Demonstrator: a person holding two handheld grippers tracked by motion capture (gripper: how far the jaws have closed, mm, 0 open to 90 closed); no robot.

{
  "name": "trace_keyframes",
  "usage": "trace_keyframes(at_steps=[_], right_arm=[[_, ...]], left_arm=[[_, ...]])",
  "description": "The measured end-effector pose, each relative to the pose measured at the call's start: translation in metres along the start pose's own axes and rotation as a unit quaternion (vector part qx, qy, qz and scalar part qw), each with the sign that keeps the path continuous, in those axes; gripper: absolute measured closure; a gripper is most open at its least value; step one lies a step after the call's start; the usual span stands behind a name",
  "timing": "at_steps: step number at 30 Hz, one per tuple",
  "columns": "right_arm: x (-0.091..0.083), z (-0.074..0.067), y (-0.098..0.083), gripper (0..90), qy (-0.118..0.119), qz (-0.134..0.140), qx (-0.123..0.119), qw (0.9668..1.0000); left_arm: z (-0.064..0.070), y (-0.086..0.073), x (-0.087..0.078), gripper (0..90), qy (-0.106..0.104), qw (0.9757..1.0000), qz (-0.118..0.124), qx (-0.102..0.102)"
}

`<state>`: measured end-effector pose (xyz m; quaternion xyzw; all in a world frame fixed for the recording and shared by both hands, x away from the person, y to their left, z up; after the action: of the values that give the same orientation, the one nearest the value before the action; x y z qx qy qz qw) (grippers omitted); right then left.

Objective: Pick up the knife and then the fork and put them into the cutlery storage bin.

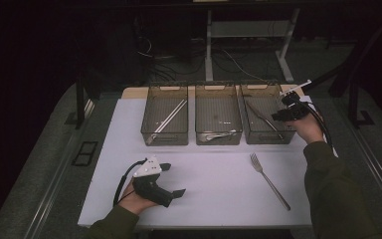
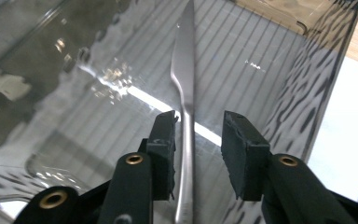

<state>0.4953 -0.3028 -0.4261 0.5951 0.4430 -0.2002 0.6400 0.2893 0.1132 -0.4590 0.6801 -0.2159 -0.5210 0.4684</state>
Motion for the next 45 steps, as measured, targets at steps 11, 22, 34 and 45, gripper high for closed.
trace_keyframes(at_steps=[11, 22, 34, 45], right_arm=[[-0.030, -0.011, 0.002, 43.6, 0.090, 0.062, 0.033, 0.9935], [-0.070, -0.036, -0.019, 40.2, 0.114, 0.100, 0.015, 0.9883], [-0.091, -0.058, -0.057, 39.9, 0.147, 0.122, -0.004, 0.9816], [-0.087, -0.069, -0.087, 41.9, 0.144, 0.080, -0.021, 0.9861]], left_arm=[[0.001, 0.000, 0.000, 0.0, 0.001, 1.0000, 0.001, 0.000], [0.001, 0.000, 0.001, 0.0, 0.002, 1.0000, -0.003, 0.002], [0.000, -0.001, 0.002, 0.0, 0.005, 1.0000, -0.004, 0.002], [-0.001, -0.001, 0.001, 0.0, 0.008, 0.9999, 0.000, 0.009]])
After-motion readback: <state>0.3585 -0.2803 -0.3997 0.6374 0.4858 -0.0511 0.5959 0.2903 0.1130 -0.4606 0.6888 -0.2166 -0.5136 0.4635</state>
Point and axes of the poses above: each handheld gripper's, and its own axes: x roughly forward along the jaws, y roughly out of its top, z roughly to its right, the point moved 5 cm from there along x, roughly forward along the jaws, and after that the axes turned 10 degrees about x, right-handed, at the moved point
